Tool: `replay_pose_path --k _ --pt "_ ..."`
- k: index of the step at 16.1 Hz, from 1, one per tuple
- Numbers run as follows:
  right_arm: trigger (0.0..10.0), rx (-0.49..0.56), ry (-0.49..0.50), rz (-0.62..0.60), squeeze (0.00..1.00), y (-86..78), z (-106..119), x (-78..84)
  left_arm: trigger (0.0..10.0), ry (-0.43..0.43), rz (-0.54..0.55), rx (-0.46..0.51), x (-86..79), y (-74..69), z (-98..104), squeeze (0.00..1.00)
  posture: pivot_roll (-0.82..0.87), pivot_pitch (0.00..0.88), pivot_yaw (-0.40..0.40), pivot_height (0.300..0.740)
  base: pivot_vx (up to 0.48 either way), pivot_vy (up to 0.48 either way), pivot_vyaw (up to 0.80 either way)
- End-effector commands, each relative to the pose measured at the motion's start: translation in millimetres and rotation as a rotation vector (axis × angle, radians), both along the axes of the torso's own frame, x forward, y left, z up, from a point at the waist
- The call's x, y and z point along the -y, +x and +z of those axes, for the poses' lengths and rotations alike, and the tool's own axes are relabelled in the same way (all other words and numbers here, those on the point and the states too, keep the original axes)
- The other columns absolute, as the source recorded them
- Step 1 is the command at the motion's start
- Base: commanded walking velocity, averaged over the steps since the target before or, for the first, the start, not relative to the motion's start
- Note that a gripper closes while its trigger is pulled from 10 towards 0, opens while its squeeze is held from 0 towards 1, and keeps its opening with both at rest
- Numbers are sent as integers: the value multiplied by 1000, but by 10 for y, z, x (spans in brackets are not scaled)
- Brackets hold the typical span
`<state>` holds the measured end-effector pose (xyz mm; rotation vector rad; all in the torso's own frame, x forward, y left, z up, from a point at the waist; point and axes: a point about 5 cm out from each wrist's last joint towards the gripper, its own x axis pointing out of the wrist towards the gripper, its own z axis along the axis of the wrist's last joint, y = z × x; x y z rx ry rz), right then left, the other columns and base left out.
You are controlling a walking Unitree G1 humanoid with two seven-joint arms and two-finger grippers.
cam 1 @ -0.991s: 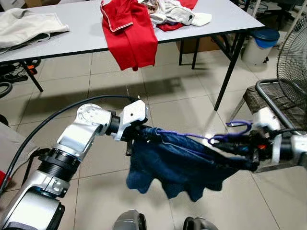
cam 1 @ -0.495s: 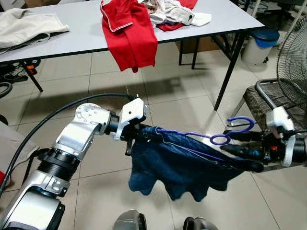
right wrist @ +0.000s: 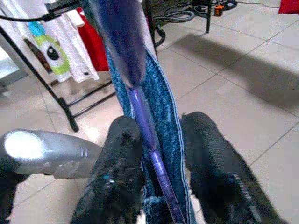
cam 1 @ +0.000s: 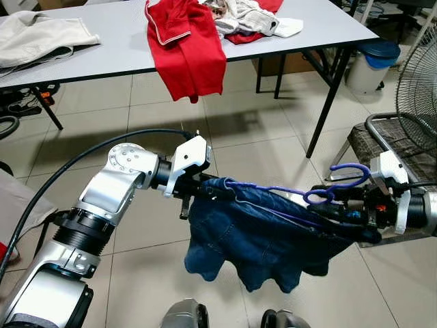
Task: Hang hanger
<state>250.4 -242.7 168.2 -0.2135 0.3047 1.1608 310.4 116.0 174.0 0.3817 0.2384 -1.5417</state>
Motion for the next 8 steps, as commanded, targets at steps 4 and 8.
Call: replay_pose_path --k 4,8 --pt "0 -37 23 47 0 -19 12 -33 0 -43 -12 35 10 24 147 0 -8 88 66 740 0 0 0" --pt "0 -44 32 46 0 -20 26 -21 0 -44 -10 38 13 35 151 0 -12 85 68 740 0 0 0"
